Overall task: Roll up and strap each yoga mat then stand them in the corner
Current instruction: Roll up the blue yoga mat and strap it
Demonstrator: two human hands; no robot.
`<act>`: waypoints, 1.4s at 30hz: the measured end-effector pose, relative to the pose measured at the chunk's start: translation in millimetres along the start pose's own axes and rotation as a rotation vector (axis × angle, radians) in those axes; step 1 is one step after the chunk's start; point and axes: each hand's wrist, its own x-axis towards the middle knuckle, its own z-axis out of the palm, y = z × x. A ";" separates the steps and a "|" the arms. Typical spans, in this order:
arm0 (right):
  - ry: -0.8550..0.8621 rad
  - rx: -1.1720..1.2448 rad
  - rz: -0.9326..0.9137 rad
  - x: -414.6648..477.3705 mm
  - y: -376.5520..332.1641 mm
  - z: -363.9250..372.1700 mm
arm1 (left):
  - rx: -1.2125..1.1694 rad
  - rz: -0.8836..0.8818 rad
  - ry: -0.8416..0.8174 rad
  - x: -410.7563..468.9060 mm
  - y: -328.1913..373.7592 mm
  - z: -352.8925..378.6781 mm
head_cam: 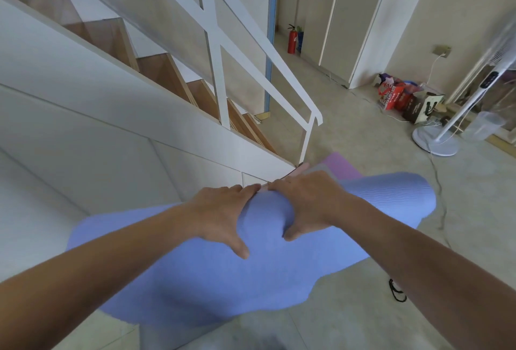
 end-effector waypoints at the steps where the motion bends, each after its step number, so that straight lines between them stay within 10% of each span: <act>1: -0.043 0.040 0.021 3.2 1.9 -2.5 | 0.142 -0.010 0.068 -1.6 4.5 6.5; 7: -0.080 0.109 -0.029 3.1 0.1 8.8 | 0.219 -0.085 0.239 8.1 6.3 25.9; 13: 0.378 -0.237 -0.088 3.5 -9.3 40.0 | -0.289 -0.157 -0.057 19.4 -13.1 -14.0; 16: 0.253 -0.136 -0.090 10.3 -8.4 23.3 | -0.386 -0.136 -0.133 15.2 -16.8 -21.1; 24: -0.073 0.146 0.015 22.9 11.6 -10.5 | 0.364 0.007 0.480 17.5 -5.6 28.9; 31: 0.446 -0.269 -0.068 8.8 -16.0 44.4 | -0.291 -0.124 -0.005 27.1 -28.8 -29.1; 37: 0.563 -0.257 -0.112 21.0 -9.1 30.0 | -0.595 -0.030 -0.195 20.9 -30.8 -48.8; 42: 0.033 0.010 -0.030 34.1 9.1 -11.5 | 0.204 -0.036 0.058 1.2 -13.5 -23.8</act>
